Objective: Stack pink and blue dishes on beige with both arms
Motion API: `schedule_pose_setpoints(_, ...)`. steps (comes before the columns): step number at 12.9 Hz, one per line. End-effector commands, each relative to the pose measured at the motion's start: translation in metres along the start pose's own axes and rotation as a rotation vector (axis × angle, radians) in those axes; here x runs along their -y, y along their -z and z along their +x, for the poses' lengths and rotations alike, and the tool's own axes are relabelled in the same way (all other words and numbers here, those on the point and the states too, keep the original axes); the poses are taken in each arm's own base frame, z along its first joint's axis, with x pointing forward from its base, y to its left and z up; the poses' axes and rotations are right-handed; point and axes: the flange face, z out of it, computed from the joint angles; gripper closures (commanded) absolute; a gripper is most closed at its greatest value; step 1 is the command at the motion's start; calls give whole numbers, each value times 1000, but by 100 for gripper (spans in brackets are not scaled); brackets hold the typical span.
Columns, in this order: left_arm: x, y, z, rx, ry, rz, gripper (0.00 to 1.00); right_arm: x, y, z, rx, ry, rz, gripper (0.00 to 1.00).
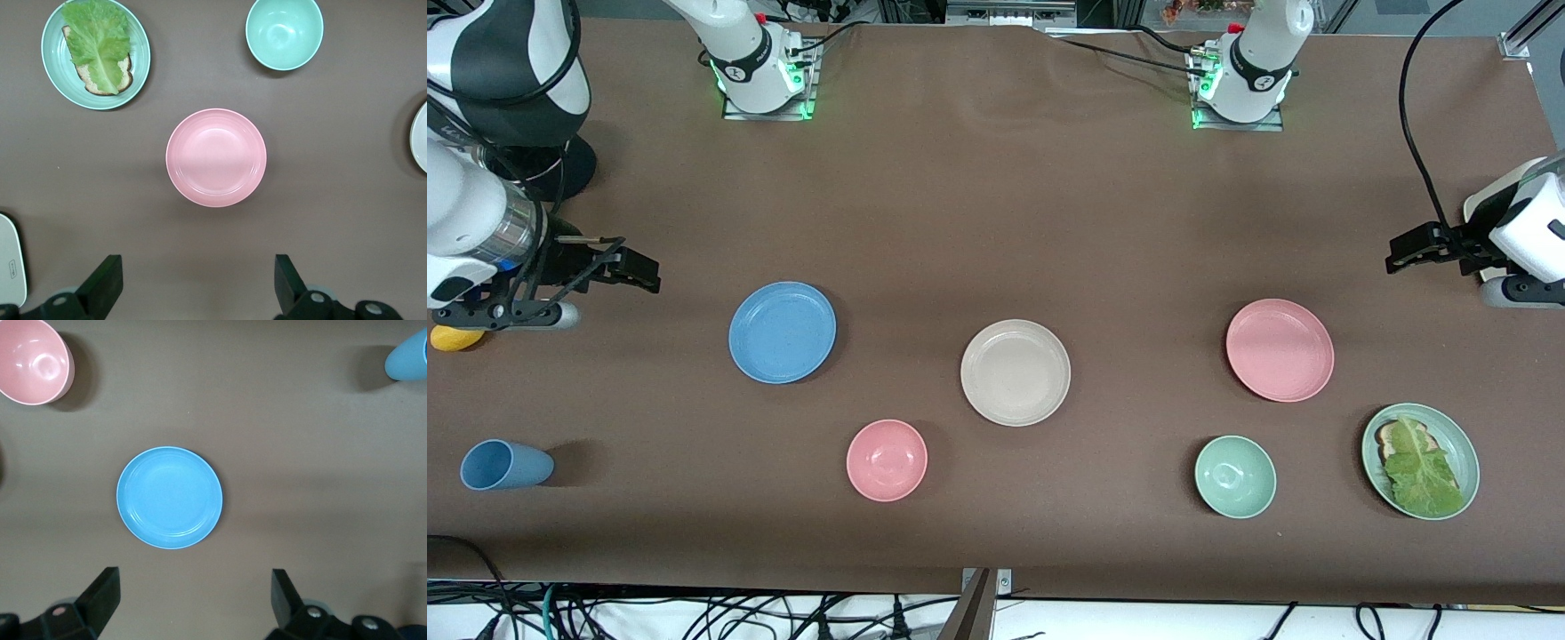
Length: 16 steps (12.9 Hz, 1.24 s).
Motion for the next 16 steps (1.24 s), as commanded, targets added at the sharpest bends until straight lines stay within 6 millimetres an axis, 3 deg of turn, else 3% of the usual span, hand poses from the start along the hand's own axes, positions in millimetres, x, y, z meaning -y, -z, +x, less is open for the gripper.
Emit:
schedule_pose_setpoints(1, 0, 0, -2, -4, -20, 26, 0, -2, 3, 0, -1, -10, 0, 0)
schedule_pose_setpoints(9, 0, 0, -2, -4, -20, 26, 0, -12, -2, 2, 3, -8, -2, 0)
schedule_pose_setpoints(16, 0, 0, -2, -2, -19, 25, 0, -1, 0, 2, -7, 9, -8, 0)
